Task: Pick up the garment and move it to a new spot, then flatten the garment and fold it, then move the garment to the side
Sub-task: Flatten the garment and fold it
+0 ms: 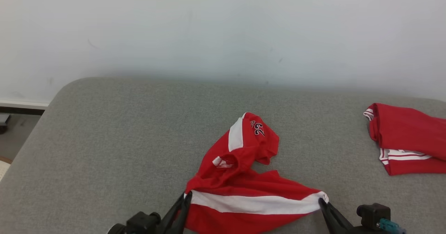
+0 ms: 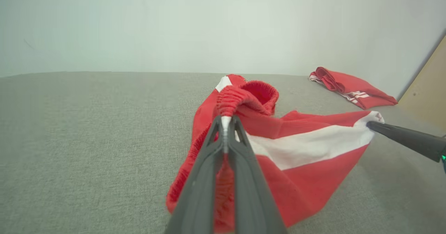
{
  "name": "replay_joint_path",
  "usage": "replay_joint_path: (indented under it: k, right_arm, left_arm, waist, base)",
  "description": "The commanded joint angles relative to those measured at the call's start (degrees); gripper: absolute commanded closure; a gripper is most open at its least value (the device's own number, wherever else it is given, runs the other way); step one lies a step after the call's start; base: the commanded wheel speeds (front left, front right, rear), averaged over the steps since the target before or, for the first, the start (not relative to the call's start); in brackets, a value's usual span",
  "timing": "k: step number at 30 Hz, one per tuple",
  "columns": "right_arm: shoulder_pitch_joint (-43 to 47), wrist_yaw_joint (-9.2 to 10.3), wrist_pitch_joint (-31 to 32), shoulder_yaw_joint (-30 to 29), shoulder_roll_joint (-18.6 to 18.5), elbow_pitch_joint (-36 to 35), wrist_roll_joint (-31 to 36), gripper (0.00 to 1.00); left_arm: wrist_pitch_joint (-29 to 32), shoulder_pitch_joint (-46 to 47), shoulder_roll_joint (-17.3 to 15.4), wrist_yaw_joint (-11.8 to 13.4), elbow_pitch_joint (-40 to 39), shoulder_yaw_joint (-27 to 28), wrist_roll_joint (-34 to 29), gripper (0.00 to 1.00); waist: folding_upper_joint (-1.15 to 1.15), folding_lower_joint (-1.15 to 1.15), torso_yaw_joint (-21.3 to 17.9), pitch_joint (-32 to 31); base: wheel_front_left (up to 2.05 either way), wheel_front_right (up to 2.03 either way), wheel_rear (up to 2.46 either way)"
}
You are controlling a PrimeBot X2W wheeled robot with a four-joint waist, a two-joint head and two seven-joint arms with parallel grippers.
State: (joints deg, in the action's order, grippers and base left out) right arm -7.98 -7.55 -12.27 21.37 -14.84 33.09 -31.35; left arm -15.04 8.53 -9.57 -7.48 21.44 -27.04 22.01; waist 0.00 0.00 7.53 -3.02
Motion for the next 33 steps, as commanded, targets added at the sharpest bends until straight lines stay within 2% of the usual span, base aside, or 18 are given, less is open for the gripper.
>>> replay_joint_path:
  k: [1,5,9,13,15,21,27,33]
  right_arm:
    - [0.87,0.10,1.09,-0.04,-0.38,-1.93,-0.46,1.00]
    - [0.90,0.10,5.42,-0.26,-0.93,-7.39,-1.94,1.00]
    - [-3.19,0.10,10.05,-0.05,-0.42,-9.85,-2.46,1.00]
    - [-12.54,0.10,16.02,-1.44,0.67,-9.84,-5.72,1.00]
    - [-19.74,0.10,18.58,-2.70,0.73,-9.26,-7.64,1.00]
    - [-43.02,0.10,23.98,-5.69,2.56,-2.57,-10.58,1.00]
    - [-66.03,0.10,26.67,-8.72,6.78,9.44,-9.55,1.00]
    - [-84.56,0.10,23.49,-11.98,9.34,20.52,-5.46,1.00]
  left_arm:
    - [-0.12,-0.79,-0.25,0.23,-0.85,0.68,1.24,1.00]
    - [0.29,1.11,-1.39,0.21,-2.01,1.14,1.44,1.00]
    - [2.24,6.98,-2.92,0.12,-1.89,0.46,2.82,1.00]
    - [5.64,18.90,-6.48,0.08,-1.28,-1.35,6.63,1.00]
    - [7.17,26.57,-9.26,0.08,-0.80,-2.33,8.84,1.00]
    - [11.63,49.56,-14.53,0.07,3.55,-3.84,18.79,1.00]
    - [14.40,70.48,-18.80,0.09,10.39,-6.50,22.44,1.00]
    - [12.92,86.49,-19.50,0.08,16.06,-8.67,23.40,1.00]
  waist:
    - [0.00,0.00,-0.48,0.01]
    - [0.00,0.00,-1.47,0.80]
    - [0.00,0.00,-2.01,2.87]
    - [0.00,0.00,-3.04,8.68]
    - [0.00,0.00,-3.70,12.32]
    - [0.00,0.00,-5.70,22.30]
    - [0.00,0.00,-8.58,30.41]
    - [0.00,0.00,-10.20,33.88]
  base:
    - [0.00,0.00,0.00]
    - [0.00,0.00,0.00]
    - [0.00,0.00,0.00]
    - [0.00,0.00,0.00]
    - [0.00,0.00,0.00]
    - [0.00,0.00,0.00]
    - [0.00,0.00,0.00]
    - [0.00,0.00,0.00]
